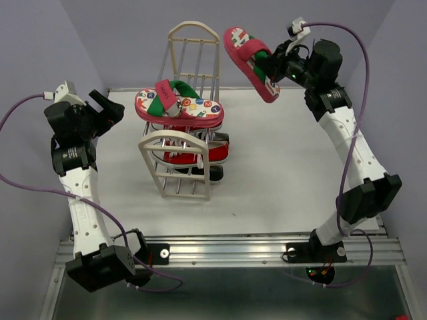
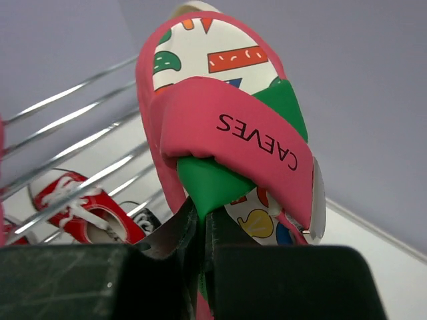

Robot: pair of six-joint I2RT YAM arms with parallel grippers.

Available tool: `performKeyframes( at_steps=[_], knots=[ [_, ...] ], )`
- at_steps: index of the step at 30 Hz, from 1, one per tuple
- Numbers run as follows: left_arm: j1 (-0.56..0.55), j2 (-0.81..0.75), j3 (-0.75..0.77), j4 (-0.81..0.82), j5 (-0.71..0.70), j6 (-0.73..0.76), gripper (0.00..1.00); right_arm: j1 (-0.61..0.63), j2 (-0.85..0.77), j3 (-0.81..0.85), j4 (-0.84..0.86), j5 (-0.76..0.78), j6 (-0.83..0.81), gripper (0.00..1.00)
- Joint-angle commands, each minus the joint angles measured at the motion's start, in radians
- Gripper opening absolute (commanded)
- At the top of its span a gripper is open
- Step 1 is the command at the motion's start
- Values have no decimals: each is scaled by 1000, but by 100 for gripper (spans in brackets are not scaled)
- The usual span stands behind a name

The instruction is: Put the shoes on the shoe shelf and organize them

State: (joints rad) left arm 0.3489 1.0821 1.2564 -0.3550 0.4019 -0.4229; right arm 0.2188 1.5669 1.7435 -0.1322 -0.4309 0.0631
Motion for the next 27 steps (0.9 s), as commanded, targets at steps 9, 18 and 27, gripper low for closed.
performKeyframes(
  at_steps=[9, 18, 27],
  knots=[
    [4, 4, -2, 57, 51, 15, 99, 231, 310, 641, -56, -143, -127, 1],
    [5, -8, -3, 60, 54, 21, 99, 358, 421, 757, -49, -101, -216, 1],
    [5, -19, -8, 62, 60, 22, 99, 401, 478, 789, -33, -85, -275, 1]
  ],
)
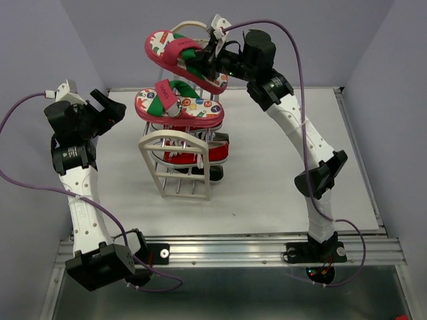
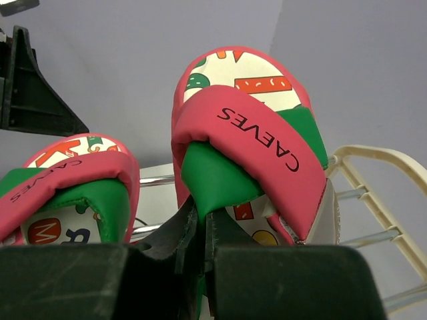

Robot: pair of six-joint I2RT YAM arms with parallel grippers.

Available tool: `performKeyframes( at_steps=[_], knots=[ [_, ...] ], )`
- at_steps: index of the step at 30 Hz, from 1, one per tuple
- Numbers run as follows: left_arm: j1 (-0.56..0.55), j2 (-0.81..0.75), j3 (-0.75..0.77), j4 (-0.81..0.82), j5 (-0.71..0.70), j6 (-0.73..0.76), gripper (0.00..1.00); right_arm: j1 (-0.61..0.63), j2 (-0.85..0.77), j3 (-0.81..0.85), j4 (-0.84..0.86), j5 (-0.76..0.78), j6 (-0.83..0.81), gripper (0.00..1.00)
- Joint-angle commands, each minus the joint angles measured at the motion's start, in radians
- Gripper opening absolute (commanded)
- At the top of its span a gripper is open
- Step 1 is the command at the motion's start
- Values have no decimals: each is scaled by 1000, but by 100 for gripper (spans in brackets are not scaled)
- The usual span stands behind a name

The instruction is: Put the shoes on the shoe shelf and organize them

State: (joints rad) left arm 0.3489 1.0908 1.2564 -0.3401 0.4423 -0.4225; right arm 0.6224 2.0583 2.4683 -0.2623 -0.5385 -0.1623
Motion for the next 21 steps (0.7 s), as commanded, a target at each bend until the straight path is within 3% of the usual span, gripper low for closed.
performKeyframes(
  at_steps=[1, 3, 10, 11, 21],
  knots=[
    [5, -31, -8, 49, 19, 24, 99, -3, -10, 63, 97, 28, -49, 2],
    [4, -32, -8, 50, 18, 22, 99, -3, -4, 60, 95, 34, -45, 4],
    [5, -34, -12, 50, 26, 22, 99, 16, 20, 24, 98, 34, -20, 29],
    [5, -35, -12, 50, 26, 22, 99, 16, 23, 26, 98, 28, -22, 25],
    [4, -45, -14, 52, 24, 22, 99, 16, 46, 9, 103, 0, 13, 25]
  ],
)
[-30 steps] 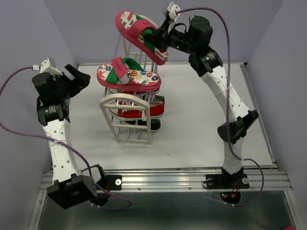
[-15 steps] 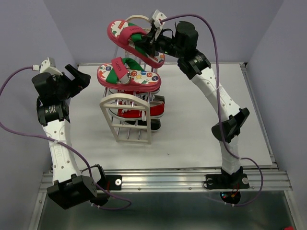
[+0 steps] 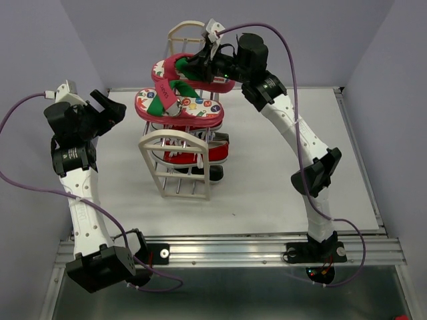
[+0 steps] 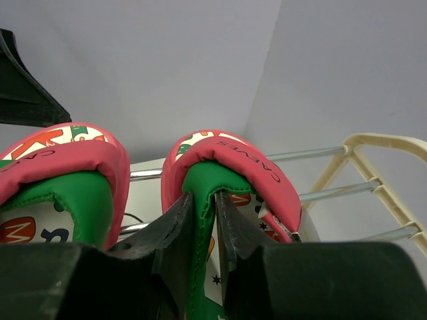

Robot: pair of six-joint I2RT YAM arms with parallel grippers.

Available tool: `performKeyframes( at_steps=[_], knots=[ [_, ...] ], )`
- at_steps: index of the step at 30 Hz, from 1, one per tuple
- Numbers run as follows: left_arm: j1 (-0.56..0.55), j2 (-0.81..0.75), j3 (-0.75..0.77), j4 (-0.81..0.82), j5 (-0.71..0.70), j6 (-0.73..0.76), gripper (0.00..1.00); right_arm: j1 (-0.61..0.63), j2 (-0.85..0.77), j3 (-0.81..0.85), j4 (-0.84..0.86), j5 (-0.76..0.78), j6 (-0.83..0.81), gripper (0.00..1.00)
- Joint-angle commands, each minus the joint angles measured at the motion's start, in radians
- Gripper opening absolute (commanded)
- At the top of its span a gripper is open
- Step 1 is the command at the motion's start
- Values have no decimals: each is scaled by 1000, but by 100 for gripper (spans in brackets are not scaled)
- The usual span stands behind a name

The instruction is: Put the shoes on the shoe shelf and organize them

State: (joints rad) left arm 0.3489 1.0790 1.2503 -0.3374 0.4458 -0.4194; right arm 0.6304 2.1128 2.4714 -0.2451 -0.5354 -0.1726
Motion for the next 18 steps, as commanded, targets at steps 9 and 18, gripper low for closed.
performKeyframes(
  at_steps=[9, 18],
  knots=[
    [5, -39, -12, 52, 22, 18, 99, 26, -7, -32, 214, -61, 87, 13],
    [5, -40, -15, 54, 25, 19, 99, 35, -25, -86, 254, -69, 61, 20]
  ],
)
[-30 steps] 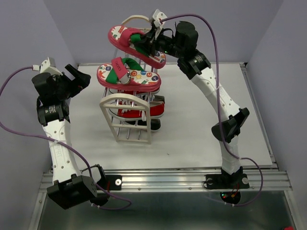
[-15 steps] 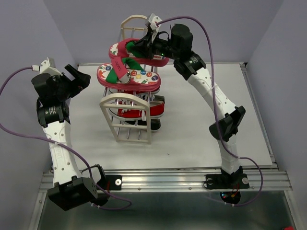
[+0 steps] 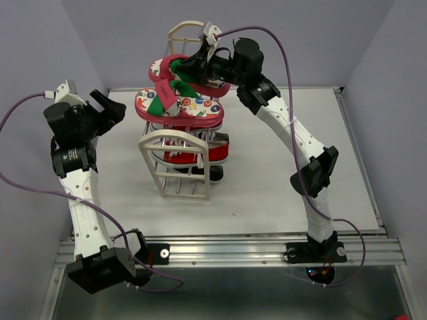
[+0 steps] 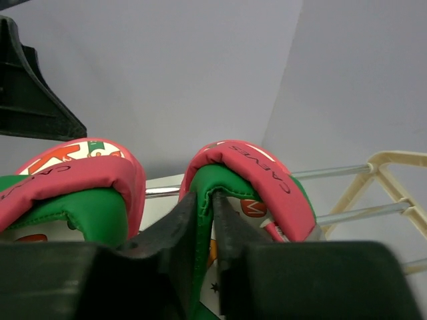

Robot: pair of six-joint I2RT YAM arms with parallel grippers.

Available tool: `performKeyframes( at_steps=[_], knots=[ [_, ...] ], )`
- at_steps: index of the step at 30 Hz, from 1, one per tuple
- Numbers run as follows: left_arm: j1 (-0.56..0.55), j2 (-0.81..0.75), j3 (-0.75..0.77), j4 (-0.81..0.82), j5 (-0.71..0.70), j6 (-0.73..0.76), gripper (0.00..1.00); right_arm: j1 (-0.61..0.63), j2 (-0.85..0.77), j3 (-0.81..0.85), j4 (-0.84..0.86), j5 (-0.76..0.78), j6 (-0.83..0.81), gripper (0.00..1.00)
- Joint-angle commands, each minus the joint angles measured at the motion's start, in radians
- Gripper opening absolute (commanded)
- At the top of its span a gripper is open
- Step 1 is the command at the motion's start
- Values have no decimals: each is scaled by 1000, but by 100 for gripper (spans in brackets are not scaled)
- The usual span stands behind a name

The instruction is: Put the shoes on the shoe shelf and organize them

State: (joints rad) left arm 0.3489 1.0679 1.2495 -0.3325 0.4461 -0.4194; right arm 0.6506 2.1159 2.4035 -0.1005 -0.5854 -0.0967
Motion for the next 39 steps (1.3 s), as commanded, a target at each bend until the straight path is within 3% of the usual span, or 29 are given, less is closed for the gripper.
performKeyframes(
  at_steps=[1, 5, 7, 8, 11, 16, 22, 35, 39],
  knots=[
    [4, -29, -15, 49, 25, 18, 99, 15, -31, -30, 108, -22, -20, 31],
    [5, -28, -15, 50, 28, 18, 99, 15, -40, -60, 72, -10, -41, 55],
    [5, -28, -16, 50, 29, 18, 99, 15, -54, -73, 68, 22, -44, 62],
    [5, -29, -15, 50, 29, 18, 99, 15, -59, -75, 68, 32, -43, 70],
    [4, -32, -15, 50, 29, 18, 99, 15, -85, -83, 68, 74, -31, 78],
    [4, -37, -16, 50, 29, 19, 99, 15, -145, -130, 71, 134, -25, 82],
    [5, -40, -15, 50, 29, 16, 99, 15, -208, -190, 62, 208, -15, 99],
    [5, -46, -15, 50, 31, 16, 99, 15, -296, -254, 50, 312, -23, 100],
    [4, -55, -10, 44, 19, 24, 99, 15, -364, -288, -11, 522, 20, 100]
  ],
)
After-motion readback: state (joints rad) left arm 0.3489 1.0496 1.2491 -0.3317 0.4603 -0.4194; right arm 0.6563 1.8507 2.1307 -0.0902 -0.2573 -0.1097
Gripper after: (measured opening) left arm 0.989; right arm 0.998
